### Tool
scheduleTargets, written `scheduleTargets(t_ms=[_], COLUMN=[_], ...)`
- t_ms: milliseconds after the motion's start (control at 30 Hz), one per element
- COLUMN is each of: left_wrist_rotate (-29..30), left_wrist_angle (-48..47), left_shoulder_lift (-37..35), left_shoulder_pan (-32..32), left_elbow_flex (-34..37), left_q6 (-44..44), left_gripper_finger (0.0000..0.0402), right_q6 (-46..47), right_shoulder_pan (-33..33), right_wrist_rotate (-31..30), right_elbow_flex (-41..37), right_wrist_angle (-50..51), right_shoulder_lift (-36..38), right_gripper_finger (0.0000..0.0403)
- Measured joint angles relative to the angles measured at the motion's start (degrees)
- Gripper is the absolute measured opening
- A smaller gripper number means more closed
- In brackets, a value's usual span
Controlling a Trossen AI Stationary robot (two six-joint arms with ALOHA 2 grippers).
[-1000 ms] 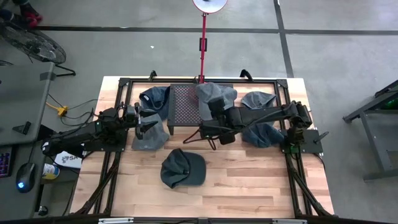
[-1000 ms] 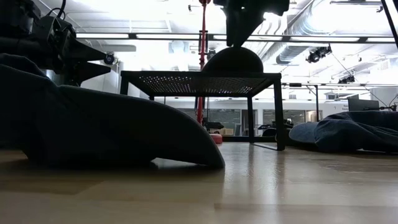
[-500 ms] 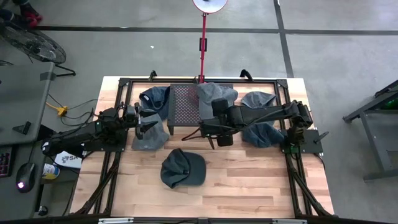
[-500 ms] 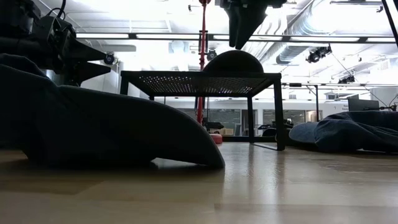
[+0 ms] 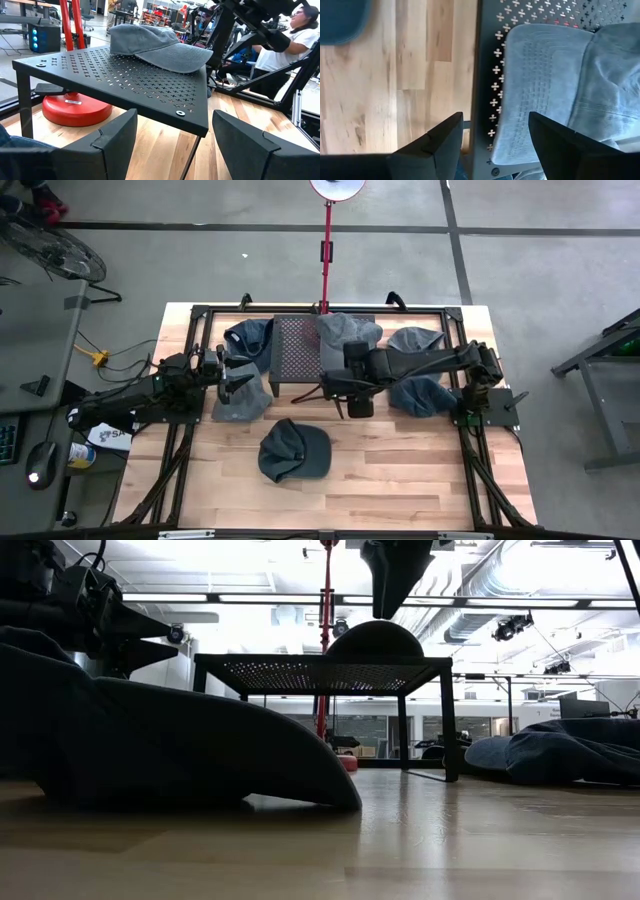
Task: Pick & Place hat
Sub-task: Put the lower left black cap on the shelf
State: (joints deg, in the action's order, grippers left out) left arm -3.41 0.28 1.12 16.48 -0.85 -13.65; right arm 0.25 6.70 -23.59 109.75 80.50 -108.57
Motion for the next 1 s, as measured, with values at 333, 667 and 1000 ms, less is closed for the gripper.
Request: scheduleTargets(t_ms=[333,667,1000], left_wrist_rotate=[0.0,0.0,0.0], left_wrist_angle=[0.0,0.0,0.0], left_shoulder_lift=[0.0,0.0,0.0], left_shoulder_pan=[0.0,0.0,0.0], left_elbow_flex=[0.0,0.0,0.0], left_q6=[0.0,0.0,0.0], left_gripper_finger=[0.0255,0.0255,0.0255], right_q6=[6.8,19.1,20.7], right_shoulder_pan=[0.5,7.4,16.2], right_wrist_rotate=[1.3,9.8,10.8], right_elbow_flex=[0.0,0.0,0.0], right_wrist_angle=[0.7,0.8,-4.7], right_shoulder_lift=[2.8,5.2,4.0], right_gripper_finger=[0.0218,0.0216,0.0214])
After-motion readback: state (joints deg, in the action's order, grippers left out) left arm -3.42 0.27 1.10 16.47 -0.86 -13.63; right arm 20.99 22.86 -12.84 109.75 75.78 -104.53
